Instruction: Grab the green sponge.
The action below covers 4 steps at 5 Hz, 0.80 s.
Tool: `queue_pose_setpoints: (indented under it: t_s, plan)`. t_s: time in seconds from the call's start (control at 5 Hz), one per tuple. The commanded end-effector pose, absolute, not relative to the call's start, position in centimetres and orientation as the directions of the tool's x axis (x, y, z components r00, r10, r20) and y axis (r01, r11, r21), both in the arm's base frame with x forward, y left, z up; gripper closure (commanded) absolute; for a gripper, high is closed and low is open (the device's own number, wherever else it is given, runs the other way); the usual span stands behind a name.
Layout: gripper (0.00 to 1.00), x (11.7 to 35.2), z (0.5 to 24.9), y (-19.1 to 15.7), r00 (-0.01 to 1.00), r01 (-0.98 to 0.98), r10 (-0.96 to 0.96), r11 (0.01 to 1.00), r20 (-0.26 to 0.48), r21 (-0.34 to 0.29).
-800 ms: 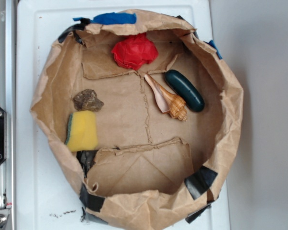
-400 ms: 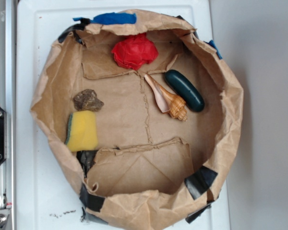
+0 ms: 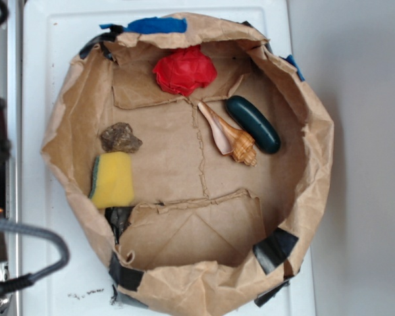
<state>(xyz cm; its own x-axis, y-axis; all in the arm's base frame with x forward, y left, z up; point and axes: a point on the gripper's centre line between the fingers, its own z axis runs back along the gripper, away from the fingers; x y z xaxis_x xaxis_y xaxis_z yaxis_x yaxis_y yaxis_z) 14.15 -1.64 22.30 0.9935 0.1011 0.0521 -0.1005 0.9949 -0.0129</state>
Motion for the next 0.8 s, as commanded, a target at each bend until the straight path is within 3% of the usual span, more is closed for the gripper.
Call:
queue_pose_setpoints:
  t_s: [0.0,0.4,0.6]
  plan:
    - [0.00,18.3,22.0,-1.5,0.996,-0.047,0.049,0.999,0.076,-0.026]
    - [0.00,20.2,20.7,-3.6,0.994,-0.079,0.082,0.996,0.078,-0.037]
    - [0.00,21.3,18.6,-3.7,0.991,-0.120,0.122,0.992,0.054,-0.038]
